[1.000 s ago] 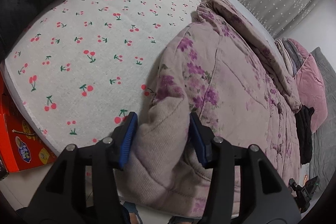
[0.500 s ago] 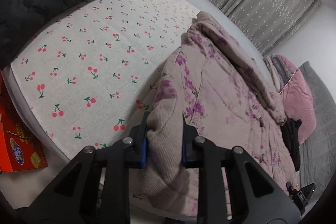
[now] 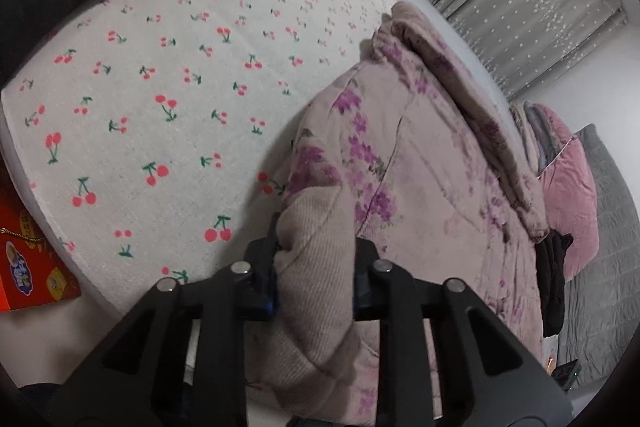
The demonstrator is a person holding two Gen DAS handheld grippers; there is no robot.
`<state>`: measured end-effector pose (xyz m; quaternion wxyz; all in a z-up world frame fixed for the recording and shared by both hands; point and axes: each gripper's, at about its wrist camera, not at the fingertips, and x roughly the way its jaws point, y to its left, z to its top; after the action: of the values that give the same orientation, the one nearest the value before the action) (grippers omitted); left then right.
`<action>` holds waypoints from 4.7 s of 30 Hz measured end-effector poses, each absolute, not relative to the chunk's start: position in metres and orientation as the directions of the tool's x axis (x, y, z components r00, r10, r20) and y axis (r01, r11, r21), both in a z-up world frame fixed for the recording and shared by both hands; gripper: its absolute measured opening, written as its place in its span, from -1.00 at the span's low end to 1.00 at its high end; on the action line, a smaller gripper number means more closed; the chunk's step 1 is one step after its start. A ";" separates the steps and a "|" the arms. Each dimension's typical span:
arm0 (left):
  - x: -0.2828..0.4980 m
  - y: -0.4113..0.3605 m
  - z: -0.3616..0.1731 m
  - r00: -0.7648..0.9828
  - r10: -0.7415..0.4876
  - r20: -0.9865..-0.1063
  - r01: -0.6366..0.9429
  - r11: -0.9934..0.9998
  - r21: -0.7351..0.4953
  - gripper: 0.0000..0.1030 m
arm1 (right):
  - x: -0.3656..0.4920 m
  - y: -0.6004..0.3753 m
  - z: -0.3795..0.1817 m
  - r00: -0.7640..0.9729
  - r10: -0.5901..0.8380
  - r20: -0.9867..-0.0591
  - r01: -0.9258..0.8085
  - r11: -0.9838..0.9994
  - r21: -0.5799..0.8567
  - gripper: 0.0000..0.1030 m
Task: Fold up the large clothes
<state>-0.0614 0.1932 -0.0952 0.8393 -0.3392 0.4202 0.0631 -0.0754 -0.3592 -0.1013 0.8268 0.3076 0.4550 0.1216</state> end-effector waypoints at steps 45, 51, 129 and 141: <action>-0.158 0.179 -0.064 0.662 -0.155 -0.734 -0.284 0.854 -0.436 -0.59 | -0.164 -0.373 -0.037 0.674 0.467 -0.573 0.021 0.763 0.646 -0.71; -0.155 0.179 -0.064 0.662 -0.150 -0.735 -0.268 0.868 -0.419 -0.58 | -0.170 -0.383 -0.030 0.691 0.494 -0.528 -0.013 0.738 0.674 -0.71; 0.215 0.156 0.039 0.801 -0.099 -0.590 -0.179 0.901 -0.394 -0.69 | 0.209 -0.360 0.072 0.872 -0.048 -0.487 0.138 0.979 0.152 -1.00; 0.250 0.180 -0.063 0.631 -0.145 -0.762 -0.307 0.855 -0.418 -0.68 | 0.263 -0.358 -0.027 0.589 0.262 -0.764 -0.084 0.961 0.264 0.71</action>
<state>0.2500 0.1803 -0.0628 0.8634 -0.2649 0.4268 0.0468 0.2631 -0.3578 -0.0274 0.8858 0.1003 0.4425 0.0978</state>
